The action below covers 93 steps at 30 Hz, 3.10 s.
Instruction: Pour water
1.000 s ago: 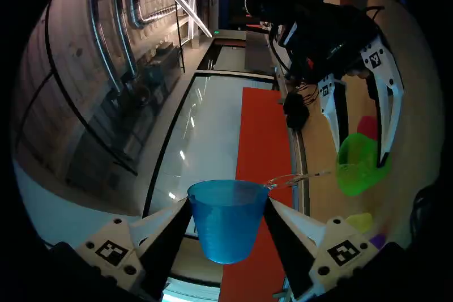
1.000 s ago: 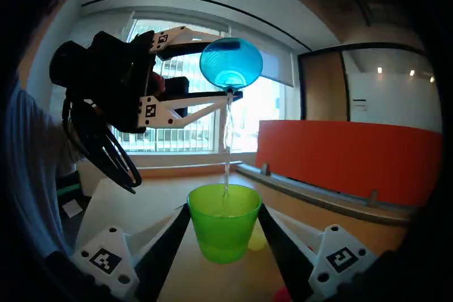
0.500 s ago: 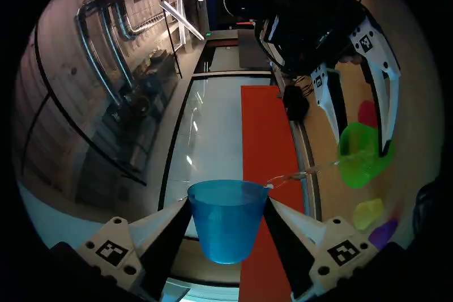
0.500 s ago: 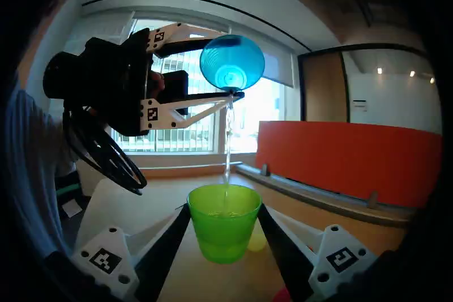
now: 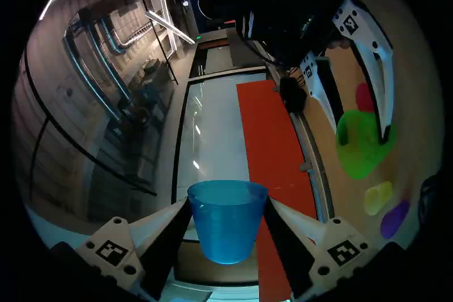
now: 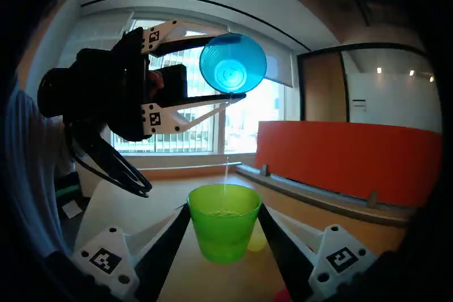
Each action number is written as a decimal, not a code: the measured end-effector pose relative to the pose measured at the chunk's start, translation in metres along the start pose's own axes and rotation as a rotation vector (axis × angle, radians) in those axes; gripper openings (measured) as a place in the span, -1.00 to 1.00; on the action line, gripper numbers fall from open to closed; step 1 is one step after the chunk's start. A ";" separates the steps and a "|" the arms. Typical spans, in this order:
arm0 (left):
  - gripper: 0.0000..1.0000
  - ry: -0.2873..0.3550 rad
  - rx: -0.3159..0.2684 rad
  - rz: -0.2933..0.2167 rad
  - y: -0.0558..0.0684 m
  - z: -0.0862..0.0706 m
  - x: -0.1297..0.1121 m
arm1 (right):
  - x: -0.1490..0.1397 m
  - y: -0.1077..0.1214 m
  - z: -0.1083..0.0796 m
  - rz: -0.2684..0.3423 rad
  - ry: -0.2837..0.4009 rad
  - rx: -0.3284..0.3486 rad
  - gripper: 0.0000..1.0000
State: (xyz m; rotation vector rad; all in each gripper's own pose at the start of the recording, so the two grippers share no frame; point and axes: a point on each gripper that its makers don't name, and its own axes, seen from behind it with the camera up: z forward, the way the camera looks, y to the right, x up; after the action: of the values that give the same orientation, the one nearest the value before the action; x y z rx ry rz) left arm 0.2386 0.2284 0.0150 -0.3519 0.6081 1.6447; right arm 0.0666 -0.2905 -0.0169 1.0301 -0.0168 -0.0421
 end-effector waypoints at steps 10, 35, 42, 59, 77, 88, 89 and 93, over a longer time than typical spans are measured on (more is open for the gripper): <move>0.72 0.004 -0.016 -0.067 0.003 0.002 -0.002 | 0.000 0.003 -0.001 0.006 0.005 -0.003 0.79; 0.72 -0.022 -0.060 -0.966 0.026 -0.007 -0.035 | 0.013 0.009 -0.007 -0.001 0.027 -0.020 0.78; 0.72 -0.016 -0.065 -1.202 0.029 -0.010 -0.041 | 0.015 0.011 -0.008 -0.008 0.030 -0.022 0.79; 0.73 -0.008 -0.127 -1.622 0.071 -0.014 -0.047 | 0.021 0.016 -0.009 -0.019 0.035 -0.029 0.78; 0.73 -0.098 -0.184 -1.714 0.138 -0.037 -0.045 | 0.017 0.019 -0.011 -0.001 -0.007 -0.016 0.79; 0.74 -0.153 -0.243 -1.705 0.176 -0.050 -0.040 | 0.011 0.020 -0.015 0.002 -0.030 -0.009 0.79; 0.74 -0.158 -0.250 -1.700 0.179 -0.050 -0.040 | 0.011 0.020 -0.016 0.003 -0.033 -0.007 0.79; 0.74 -0.178 -0.279 -1.692 0.190 -0.054 -0.039 | 0.007 0.022 -0.016 0.004 -0.048 -0.003 0.79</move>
State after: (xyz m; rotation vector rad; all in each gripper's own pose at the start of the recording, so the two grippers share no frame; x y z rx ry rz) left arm 0.0528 0.1509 0.0284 -0.6480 -0.1608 0.0915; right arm 0.0749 -0.2659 -0.0066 1.0254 -0.0626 -0.0638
